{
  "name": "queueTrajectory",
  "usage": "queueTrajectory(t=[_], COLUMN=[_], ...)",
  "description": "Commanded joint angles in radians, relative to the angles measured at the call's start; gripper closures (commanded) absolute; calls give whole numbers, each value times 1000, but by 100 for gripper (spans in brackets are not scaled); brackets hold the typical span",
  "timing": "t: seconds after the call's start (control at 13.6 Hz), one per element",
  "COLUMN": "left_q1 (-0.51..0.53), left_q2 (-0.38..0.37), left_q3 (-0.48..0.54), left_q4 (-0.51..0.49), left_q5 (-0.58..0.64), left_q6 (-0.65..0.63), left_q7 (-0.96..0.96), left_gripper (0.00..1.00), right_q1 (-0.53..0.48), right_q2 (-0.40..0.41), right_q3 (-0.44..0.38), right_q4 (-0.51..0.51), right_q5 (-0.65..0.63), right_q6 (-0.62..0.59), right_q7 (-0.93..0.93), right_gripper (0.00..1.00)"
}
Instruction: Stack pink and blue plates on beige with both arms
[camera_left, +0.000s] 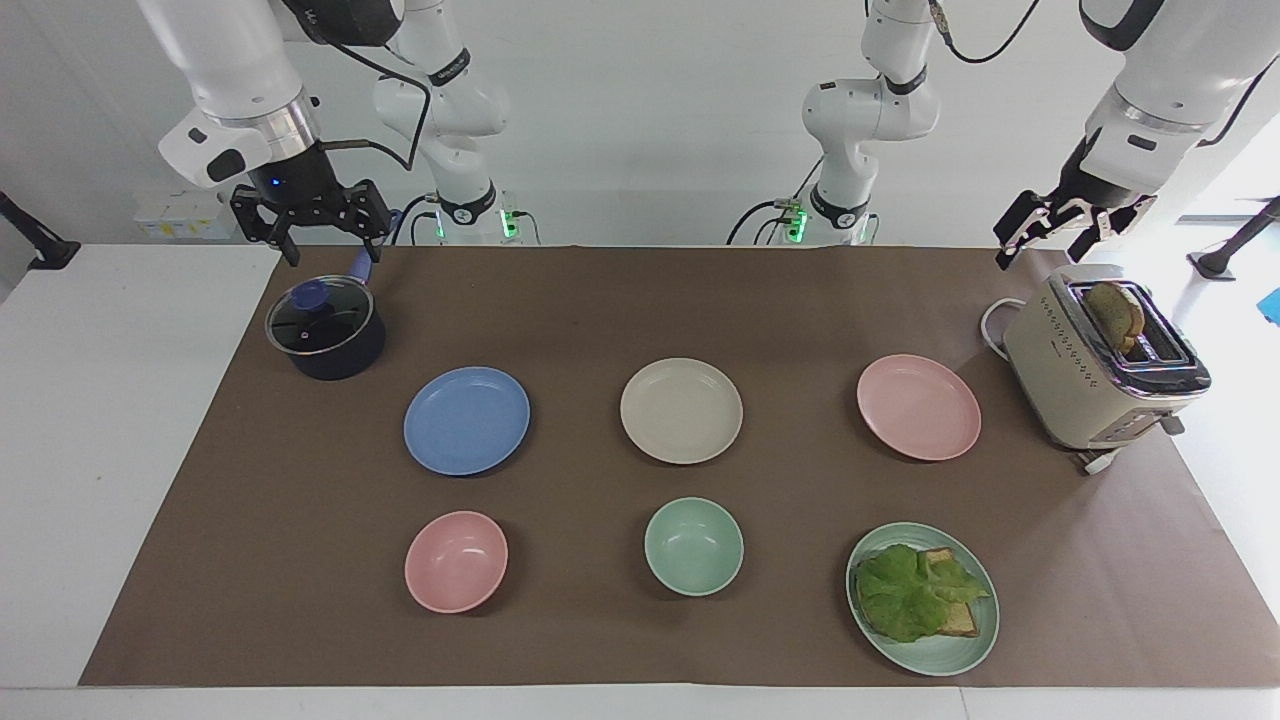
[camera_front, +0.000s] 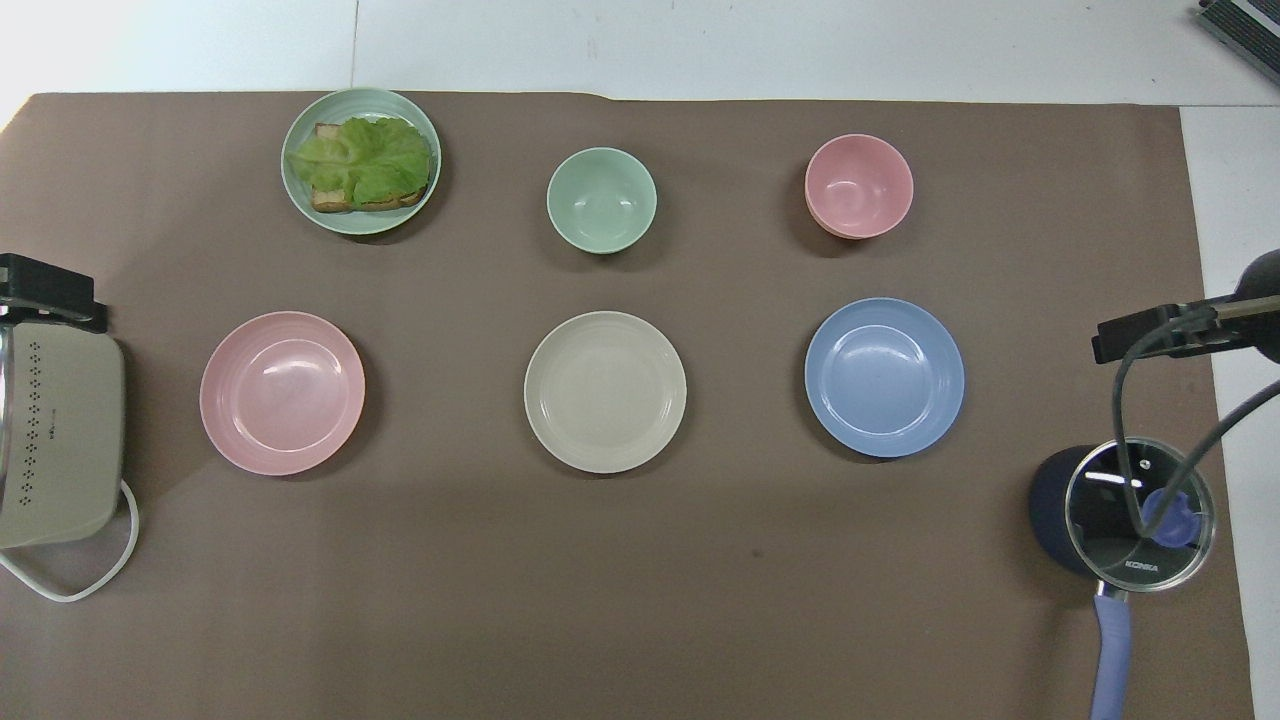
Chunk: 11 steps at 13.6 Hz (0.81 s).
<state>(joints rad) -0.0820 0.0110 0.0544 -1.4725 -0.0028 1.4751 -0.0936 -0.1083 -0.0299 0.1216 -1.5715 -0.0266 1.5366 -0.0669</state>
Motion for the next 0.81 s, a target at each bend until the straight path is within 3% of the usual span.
queueTrajectory(t=[0.0,0.37,0.74], left_q1=[-2,2,7], left_q2=[-25,-26,-40], left_q3=[-1,-1,1], left_q4=[-29,-37,-149], left_q5=[-6,-8,-10], left_q6=[16,17,79], left_q7=[-11,-11,-11], left_gripper=[0,0,0], right_q1=[-7,-7,-7], right_q2=[-1,-1,-1], right_q3=[1,1,1], right_q4=[4,4,4], right_q5=[1,-1,-1], right_q6=[4,4,2], right_q7=[15,15,13], right_gripper=[0,0,0])
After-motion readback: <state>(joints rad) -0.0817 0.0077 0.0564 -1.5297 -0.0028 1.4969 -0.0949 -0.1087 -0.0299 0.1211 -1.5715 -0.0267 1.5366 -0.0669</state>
